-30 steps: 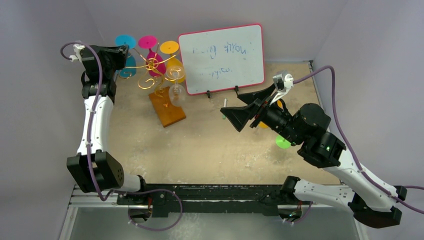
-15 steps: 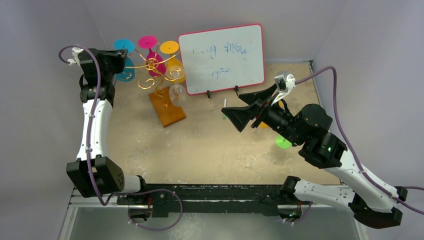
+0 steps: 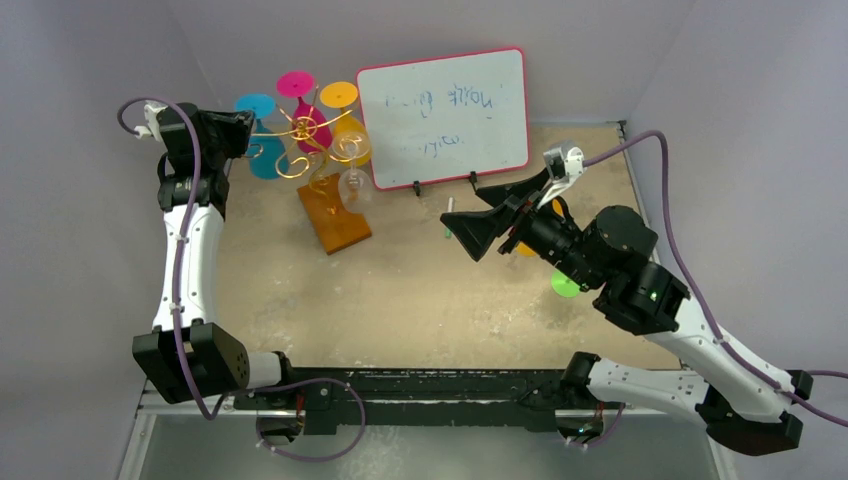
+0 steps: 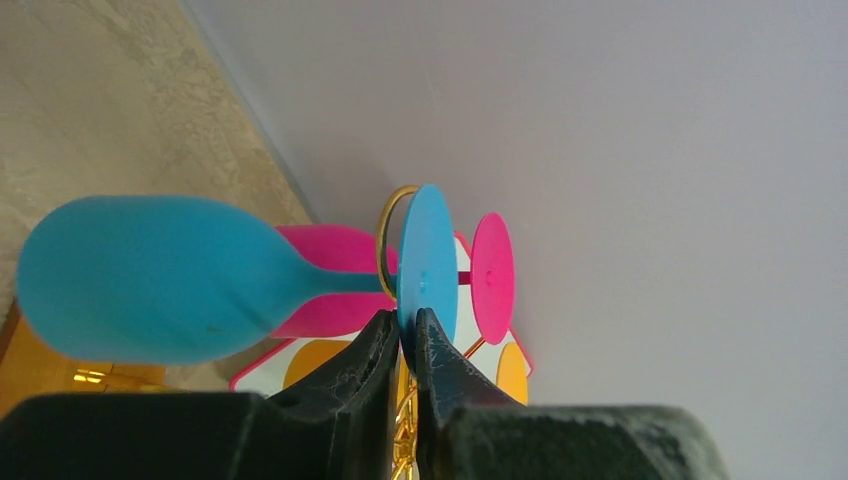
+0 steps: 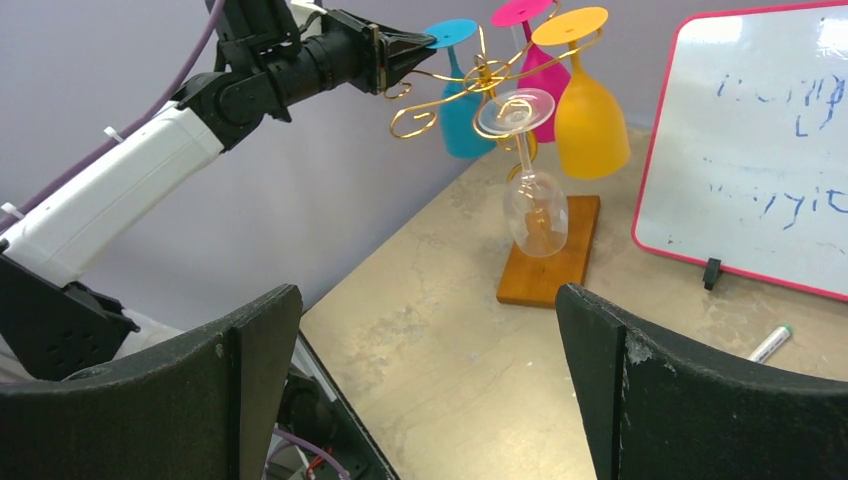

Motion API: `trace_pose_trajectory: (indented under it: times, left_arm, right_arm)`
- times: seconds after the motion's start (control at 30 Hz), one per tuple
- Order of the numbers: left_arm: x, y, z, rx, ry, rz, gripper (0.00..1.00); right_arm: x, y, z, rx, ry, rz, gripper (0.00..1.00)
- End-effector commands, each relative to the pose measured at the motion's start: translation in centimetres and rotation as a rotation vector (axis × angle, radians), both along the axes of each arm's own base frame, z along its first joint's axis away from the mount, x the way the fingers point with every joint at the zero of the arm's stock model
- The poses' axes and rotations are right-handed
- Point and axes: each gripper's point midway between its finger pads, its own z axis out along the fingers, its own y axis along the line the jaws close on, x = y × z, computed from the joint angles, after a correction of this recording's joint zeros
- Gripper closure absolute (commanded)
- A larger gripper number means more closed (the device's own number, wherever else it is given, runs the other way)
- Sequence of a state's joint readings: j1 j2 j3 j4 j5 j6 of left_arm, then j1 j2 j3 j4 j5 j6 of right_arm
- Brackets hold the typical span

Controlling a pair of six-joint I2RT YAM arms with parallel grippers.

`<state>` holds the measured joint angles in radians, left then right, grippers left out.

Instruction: Place the wine glass upside down on the wine glass rack

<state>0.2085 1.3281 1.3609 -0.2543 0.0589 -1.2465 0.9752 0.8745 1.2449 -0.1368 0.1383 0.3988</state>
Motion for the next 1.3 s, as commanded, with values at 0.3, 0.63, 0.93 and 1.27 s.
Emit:
trace_pose_trajectory:
  times: [0.3, 0.63, 0.93, 1.27]
  left_arm:
    - [-3.2, 0.9, 1.8, 0.185, 0.032, 0.019, 0.63]
    - [-8.8, 2.7, 3.8, 0.458, 0.093, 0.106, 0.40]
    - [-12.3, -5.3, 6.8, 0.712, -0.089, -0.206, 0.34]
    - [-17.3, -15.2, 7.4, 0.682, -0.402, -0.645, 0.33]
  right_arm:
    - [2.8, -2.4, -2.3, -0.061, 0.080, -0.215, 0.00]
    - [7.0, -3.9, -8.8, -0.349, 0.215, -0.454, 0.00]
    - [10.5, -8.6, -13.4, -0.608, 0.293, -0.607, 0.17]
    - [13.5, -13.6, -16.9, -0.742, 0.365, -0.720, 0.56]
